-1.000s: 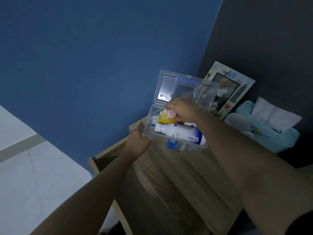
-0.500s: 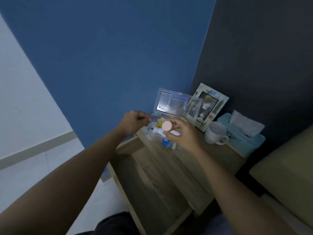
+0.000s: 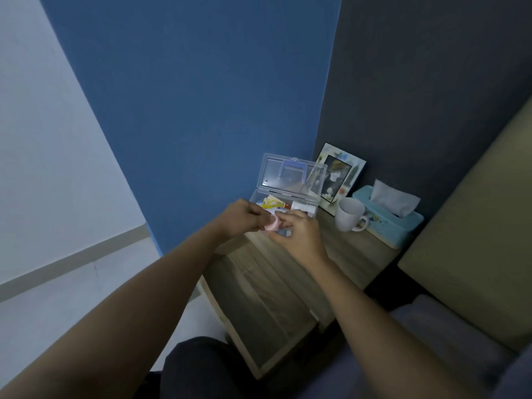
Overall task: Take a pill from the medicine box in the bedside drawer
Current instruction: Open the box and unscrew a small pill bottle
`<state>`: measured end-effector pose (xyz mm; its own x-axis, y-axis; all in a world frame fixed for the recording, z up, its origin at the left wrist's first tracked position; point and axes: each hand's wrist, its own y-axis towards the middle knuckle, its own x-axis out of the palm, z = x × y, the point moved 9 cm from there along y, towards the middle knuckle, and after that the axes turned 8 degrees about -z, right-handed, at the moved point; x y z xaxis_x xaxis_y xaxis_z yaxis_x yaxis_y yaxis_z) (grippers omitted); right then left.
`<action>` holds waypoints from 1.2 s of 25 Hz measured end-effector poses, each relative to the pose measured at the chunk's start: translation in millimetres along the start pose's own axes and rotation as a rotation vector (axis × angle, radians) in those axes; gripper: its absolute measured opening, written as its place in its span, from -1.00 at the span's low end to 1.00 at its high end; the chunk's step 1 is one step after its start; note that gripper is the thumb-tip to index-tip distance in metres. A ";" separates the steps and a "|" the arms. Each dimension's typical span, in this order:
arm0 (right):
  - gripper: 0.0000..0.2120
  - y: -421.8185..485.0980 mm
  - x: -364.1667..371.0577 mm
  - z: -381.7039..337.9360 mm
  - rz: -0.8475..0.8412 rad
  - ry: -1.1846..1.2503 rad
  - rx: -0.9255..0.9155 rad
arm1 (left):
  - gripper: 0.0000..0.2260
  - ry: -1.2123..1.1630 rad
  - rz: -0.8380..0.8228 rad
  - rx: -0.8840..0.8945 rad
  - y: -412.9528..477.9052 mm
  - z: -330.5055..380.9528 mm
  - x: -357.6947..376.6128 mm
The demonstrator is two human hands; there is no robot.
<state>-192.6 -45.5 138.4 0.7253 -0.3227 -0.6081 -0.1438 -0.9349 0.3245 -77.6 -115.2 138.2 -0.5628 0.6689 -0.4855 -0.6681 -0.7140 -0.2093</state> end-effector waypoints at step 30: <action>-0.60 -12.3 -22.0 -12.5 -0.101 -0.278 0.013 | -0.73 0.340 -0.078 0.161 1.0 34.5 11.6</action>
<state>-198.3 -25.0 156.8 0.5243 -0.2543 -0.8126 -0.0904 -0.9656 0.2438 -101.6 -101.0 161.6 -0.3314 0.5942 -0.7329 -0.7858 -0.6037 -0.1342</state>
